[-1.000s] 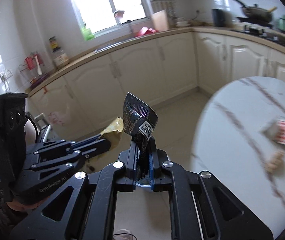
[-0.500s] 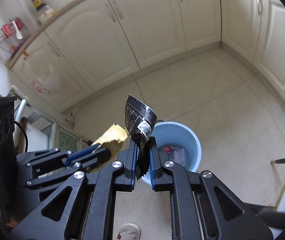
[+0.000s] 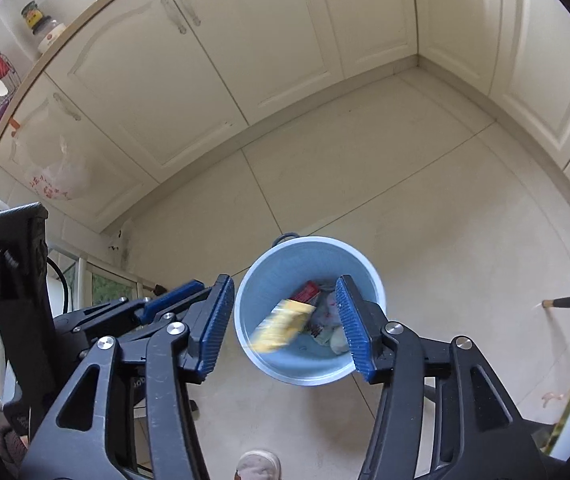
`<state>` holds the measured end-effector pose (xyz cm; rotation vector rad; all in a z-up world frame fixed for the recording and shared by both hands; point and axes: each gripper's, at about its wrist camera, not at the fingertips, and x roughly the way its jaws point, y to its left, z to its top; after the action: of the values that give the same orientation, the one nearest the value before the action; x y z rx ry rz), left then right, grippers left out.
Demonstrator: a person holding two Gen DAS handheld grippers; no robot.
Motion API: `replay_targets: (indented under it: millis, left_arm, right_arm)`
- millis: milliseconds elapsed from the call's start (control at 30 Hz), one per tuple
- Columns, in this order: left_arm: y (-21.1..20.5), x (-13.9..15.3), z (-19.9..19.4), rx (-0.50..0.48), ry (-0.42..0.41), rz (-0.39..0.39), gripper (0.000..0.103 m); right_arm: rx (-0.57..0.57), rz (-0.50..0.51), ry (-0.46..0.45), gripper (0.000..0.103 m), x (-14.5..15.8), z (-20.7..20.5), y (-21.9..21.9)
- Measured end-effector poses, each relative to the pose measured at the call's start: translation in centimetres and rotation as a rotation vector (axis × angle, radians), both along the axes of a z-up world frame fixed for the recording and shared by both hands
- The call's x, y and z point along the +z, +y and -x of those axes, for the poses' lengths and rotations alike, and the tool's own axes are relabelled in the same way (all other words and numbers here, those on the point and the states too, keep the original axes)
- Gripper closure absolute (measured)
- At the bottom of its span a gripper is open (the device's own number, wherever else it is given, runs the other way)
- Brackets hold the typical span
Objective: Collect trash
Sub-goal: 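Hold both packets over the blue bucket and open both tools, then move both tools back toward the table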
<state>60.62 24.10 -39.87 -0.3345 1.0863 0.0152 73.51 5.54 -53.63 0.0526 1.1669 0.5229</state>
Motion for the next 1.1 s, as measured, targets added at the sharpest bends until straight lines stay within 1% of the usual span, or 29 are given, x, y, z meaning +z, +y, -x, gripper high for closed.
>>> replay_targets:
  millis: [33,67,133,233,333,400,433,467,500,533,567,600,633,667,700,767,833,867,933,967,1000,1033,1067,1100]
  left_arm:
    - [0.2,0.6,-0.2,0.022,-0.014,-0.026,0.067]
    - [-0.4,1.3,0.0,0.042,-0.023,-0.040,0.067]
    - [0.2,2.8,0.0,0.076,-0.038,-0.047,0.065]
    - [0.5,5.7,0.7,0.122,-0.059,-0.091,0.058]
    - [0.0,9.5,2.0,0.147,-0.110,-0.152,0.057]
    - [-0.6,12.7,3.1,0.153,-0.174,-0.184,0.052]
    - [-1.0,14.2,3.8,0.155,-0.205,-0.198,0.043]
    - [-1.9,15.8,4.3,0.156,-0.241,-0.218,0.035]
    - [-2.4,17.4,5.0,0.161,-0.280,-0.239,0.032]
    - [-3.1,19.1,5.7,0.169,-0.319,-0.262,0.025]
    - [-4.1,20.7,6.3,0.170,-0.357,-0.276,0.019]
    - [-5.1,22.0,7.1,0.166,-0.386,-0.277,0.016]
    - [-6.0,23.5,7.6,0.156,-0.423,-0.274,0.012]
    - [-6.8,24.7,8.2,0.148,-0.447,-0.262,0.011]
    - [-7.8,25.9,9.1,0.146,-0.475,-0.264,0.011]
    - [-10.5,28.4,10.5,0.127,-0.530,-0.275,0.008]
    - [-12.1,30.5,11.9,0.101,-0.585,-0.274,0.006]
    - [-12.2,31.0,13.4,0.090,-0.611,-0.270,0.004]
    - [-14.6,32.6,14.8,0.074,-0.662,-0.273,0.001]
    - [-13.9,33.0,17.3,0.064,-0.685,-0.275,0.001]
    - [-15.6,33.5,18.9,0.055,-0.708,-0.275,0.001]
    - [-15.7,34.1,20.4,0.042,-0.736,-0.273,0.001]
    - [-16.0,34.3,22.9,0.029,-0.760,-0.268,0.001]
    - [-16.6,34.7,23.7,0.018,-0.785,-0.263,0.001]
  right_arm:
    - [-0.001,-0.003,-0.003,0.051,0.5,0.1,-0.4]
    - [-0.003,-0.004,-0.008,0.049,0.9,0.1,-0.6]
    - [-0.003,-0.009,-0.022,0.048,2.2,0.5,-1.0]
    - [0.013,-0.017,-0.066,0.048,5.3,2.0,-1.2]
    - [0.034,-0.018,-0.130,0.041,9.1,4.0,-1.1]
    - [0.047,-0.024,-0.193,0.038,12.5,6.2,-1.6]
    - [0.049,-0.018,-0.224,0.037,14.1,7.3,-1.8]
    - [0.050,-0.018,-0.251,0.032,15.5,8.3,-2.1]
    - [0.050,-0.029,-0.281,0.026,17.3,9.7,-2.8]
    - [0.048,-0.038,-0.308,0.021,18.9,10.9,-3.5]
    - [0.040,-0.041,-0.342,0.013,20.6,12.4,-4.1]
    - [0.034,-0.041,-0.369,0.007,22.0,13.5,-4.5]
    - [0.033,-0.044,-0.402,0.006,23.6,14.9,-5.3]
    - [0.020,-0.051,-0.433,0.004,25.5,16.7,-6.6]
    - [0.003,-0.055,-0.450,0.000,26.7,17.6,-7.2]
    - [-0.027,-0.061,-0.519,0.000,30.1,21.1,-9.6]
    - [-0.063,-0.037,-0.578,0.000,32.8,24.1,-11.6]
    - [-0.078,-0.039,-0.598,0.000,34.1,25.7,-12.5]
    - [-0.113,-0.048,-0.644,0.000,36.6,28.9,-14.4]
    - [-0.131,-0.045,-0.674,0.000,37.8,30.6,-15.5]
    - [-0.144,-0.041,-0.700,0.000,39.0,32.1,-16.2]
    - [-0.152,-0.037,-0.715,0.000,39.9,33.2,-16.8]
    - [-0.175,-0.033,-0.736,0.000,41.1,34.9,-17.9]
    - [-0.194,-0.032,-0.754,0.000,42.1,36.2,-18.9]
